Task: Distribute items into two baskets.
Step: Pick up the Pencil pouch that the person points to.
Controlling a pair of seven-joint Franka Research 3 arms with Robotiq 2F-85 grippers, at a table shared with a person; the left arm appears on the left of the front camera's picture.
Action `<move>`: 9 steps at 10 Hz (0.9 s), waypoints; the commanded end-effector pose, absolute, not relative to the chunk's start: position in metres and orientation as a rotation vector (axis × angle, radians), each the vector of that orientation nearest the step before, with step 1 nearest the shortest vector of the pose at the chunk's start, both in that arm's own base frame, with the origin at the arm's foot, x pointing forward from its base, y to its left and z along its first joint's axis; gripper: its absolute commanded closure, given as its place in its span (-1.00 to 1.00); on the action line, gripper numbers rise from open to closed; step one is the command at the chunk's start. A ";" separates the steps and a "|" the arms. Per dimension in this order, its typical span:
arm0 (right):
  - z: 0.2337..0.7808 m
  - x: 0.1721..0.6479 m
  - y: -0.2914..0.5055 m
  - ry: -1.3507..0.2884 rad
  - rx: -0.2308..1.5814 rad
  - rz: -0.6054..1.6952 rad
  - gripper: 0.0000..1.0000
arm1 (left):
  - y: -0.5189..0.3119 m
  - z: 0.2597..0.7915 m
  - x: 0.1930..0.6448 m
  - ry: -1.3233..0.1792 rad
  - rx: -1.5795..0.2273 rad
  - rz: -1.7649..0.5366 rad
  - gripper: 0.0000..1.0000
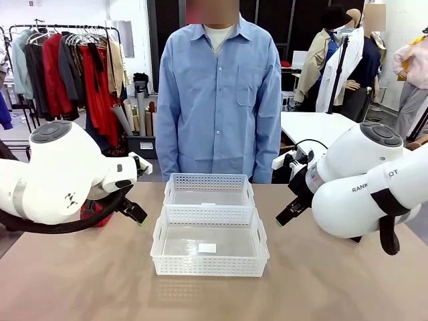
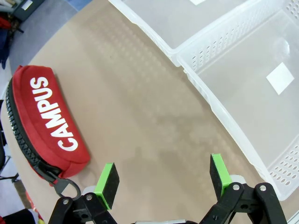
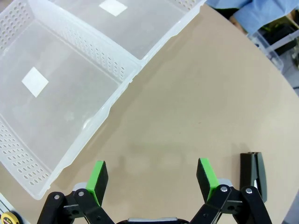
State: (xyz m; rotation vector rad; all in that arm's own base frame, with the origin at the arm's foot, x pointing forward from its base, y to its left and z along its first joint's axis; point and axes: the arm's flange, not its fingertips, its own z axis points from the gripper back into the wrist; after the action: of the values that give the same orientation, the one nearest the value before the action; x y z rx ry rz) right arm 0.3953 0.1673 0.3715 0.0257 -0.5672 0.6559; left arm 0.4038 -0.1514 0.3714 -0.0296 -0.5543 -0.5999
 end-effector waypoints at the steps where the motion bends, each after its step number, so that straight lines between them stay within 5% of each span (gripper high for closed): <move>1: 0.379 0.392 0.164 -0.576 0.022 0.655 -1.00 | -0.146 0.386 0.406 -0.559 -0.036 -0.569 -1.00; 9: 0.460 0.386 0.082 -0.560 0.207 0.617 -1.00 | -0.067 0.476 0.427 -0.507 -0.143 -0.535 -1.00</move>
State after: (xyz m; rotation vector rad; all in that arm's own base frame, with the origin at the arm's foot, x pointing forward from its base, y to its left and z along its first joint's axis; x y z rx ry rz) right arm 0.3870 0.1031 0.4424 0.1313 -0.5711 0.5841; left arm 0.4228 -0.0853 0.4640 -0.1095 -0.5240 -0.5287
